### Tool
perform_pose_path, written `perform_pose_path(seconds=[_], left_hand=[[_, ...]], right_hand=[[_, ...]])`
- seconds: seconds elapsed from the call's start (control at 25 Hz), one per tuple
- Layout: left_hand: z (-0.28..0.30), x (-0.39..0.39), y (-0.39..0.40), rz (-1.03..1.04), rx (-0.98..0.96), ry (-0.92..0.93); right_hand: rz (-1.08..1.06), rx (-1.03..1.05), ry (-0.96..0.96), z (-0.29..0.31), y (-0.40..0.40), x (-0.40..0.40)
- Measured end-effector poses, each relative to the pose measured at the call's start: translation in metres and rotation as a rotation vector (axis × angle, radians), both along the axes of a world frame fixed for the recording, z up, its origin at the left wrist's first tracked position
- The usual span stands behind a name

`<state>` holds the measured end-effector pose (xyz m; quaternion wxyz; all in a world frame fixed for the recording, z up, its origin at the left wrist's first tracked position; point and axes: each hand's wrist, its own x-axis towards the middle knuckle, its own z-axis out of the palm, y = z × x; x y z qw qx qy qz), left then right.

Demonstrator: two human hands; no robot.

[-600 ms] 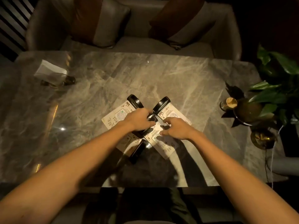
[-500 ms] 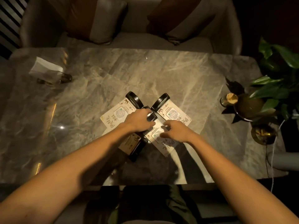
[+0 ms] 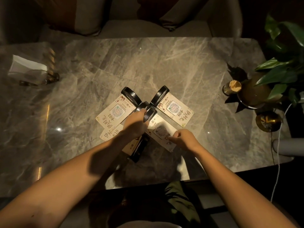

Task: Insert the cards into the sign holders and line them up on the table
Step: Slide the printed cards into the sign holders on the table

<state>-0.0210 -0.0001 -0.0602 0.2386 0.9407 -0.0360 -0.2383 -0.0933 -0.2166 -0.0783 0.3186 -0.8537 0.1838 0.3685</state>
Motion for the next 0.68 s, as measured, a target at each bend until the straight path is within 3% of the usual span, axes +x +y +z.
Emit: perform_pose_path(seconds=[0.16, 0.2, 0.32, 0.52, 0.68], left_hand=[[0.009, 0.009, 0.008, 0.184, -0.173, 0.126], [0.012, 0.010, 0.008, 0.216, -0.233, 0.137], [0.020, 0.012, 0.005, 0.308, -0.381, 0.134], [0.034, 0.023, -0.010, 0.394, -0.539, 0.248], [0.043, 0.046, -0.031, 0.316, -0.417, 0.120]], right_hand=[[-0.477, -0.140, -0.149, 0.039, -0.007, 0.002], [-0.575, -0.095, -0.164, 0.047, -0.010, 0.004], [-0.795, 0.347, -0.114, 0.068, -0.015, 0.016], [-0.795, 0.548, -0.224, 0.099, -0.036, 0.049], [-0.604, 0.472, -0.331, 0.115, -0.067, 0.089]])
